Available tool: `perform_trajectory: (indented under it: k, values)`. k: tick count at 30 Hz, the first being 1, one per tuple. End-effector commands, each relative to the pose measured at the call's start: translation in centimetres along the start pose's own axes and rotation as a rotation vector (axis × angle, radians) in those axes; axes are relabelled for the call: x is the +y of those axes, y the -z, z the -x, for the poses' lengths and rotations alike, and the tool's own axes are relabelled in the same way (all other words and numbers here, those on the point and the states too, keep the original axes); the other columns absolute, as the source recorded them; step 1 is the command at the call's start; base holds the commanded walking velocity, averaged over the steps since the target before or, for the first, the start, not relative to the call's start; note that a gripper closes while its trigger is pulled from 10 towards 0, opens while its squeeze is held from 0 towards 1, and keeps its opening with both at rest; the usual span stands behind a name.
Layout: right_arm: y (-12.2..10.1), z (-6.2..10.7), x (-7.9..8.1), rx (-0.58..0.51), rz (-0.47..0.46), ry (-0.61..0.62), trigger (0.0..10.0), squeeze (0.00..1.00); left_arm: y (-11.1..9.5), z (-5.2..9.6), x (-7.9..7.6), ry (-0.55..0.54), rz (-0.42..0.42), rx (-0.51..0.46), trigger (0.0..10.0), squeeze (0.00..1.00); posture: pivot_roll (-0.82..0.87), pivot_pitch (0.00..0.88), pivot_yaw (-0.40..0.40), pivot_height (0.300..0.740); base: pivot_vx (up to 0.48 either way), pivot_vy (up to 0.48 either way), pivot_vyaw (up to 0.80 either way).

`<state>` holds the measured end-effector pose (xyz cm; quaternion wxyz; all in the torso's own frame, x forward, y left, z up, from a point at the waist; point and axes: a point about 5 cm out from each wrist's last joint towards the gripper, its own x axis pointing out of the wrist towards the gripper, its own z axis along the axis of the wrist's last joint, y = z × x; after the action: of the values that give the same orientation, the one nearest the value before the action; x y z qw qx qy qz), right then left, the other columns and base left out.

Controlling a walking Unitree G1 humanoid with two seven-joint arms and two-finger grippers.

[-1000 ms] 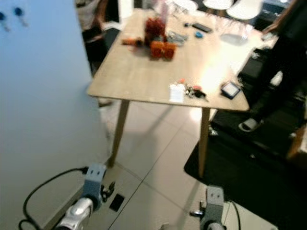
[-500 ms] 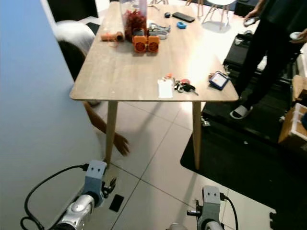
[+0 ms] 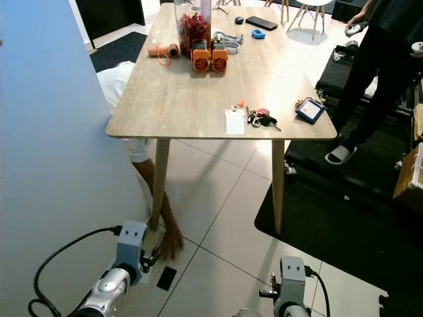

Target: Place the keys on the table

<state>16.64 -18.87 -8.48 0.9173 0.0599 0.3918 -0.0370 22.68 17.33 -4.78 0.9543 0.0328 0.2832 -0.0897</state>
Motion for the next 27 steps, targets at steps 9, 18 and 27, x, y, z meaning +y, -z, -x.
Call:
perform_trajectory:
  k: [9, 18, 27]
  values:
    - [0.49, 0.24, -0.45, 0.013, -0.001, 0.011, 10.0, 0.00, 0.31, 0.07, -0.56, 0.015, -0.007, 0.005, 10.0, 0.00, 0.04, 0.061, -0.023, 0.740, 0.000, -0.357, 0.00]
    - [0.60, 0.30, -0.58, 0.016, 0.003, 0.013, 10.0, 0.00, 0.46, 0.01, -0.37, -0.002, 0.018, 0.030, 10.0, 0.00, 0.04, 0.064, -0.025, 0.740, 0.000, 0.000, 0.00]
    - [0.56, 0.30, -0.62, 0.016, 0.006, 0.012, 10.0, 0.00, 0.41, -0.08, -0.40, -0.002, 0.007, 0.037, 10.0, 0.00, 0.04, 0.066, -0.025, 0.740, 0.000, 0.000, 0.00]
